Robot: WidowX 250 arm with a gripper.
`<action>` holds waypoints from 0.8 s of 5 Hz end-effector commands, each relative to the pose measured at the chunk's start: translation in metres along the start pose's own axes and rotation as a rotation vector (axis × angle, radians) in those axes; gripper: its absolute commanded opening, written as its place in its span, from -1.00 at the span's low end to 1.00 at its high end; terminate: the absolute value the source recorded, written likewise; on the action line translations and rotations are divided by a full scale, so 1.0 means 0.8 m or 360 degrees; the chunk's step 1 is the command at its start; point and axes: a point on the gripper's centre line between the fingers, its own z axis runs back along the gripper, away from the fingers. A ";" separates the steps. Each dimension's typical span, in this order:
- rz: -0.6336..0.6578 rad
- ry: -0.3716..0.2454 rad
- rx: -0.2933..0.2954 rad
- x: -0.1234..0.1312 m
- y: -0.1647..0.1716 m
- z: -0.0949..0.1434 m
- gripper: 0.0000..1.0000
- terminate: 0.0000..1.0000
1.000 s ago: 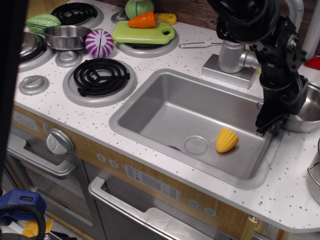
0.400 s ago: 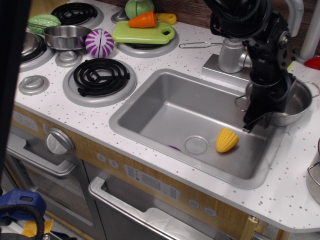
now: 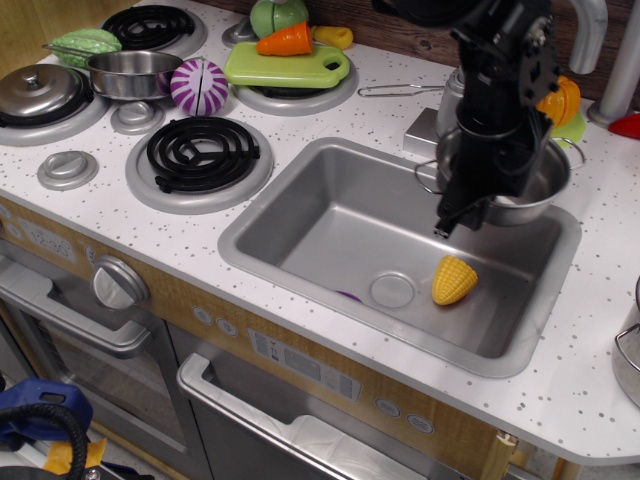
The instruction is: Put pan in sink
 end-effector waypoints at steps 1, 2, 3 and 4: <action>0.0169 0.0150 0.0098 -0.050 -0.010 0.021 -1.00 -1.00; 0.0227 0.0140 0.0148 -0.070 -0.026 -0.001 -1.00 -1.00; 0.0205 0.0087 0.0177 -0.085 -0.033 -0.022 1.00 -1.00; 0.0234 -0.0009 0.0226 -0.091 -0.032 -0.056 1.00 1.00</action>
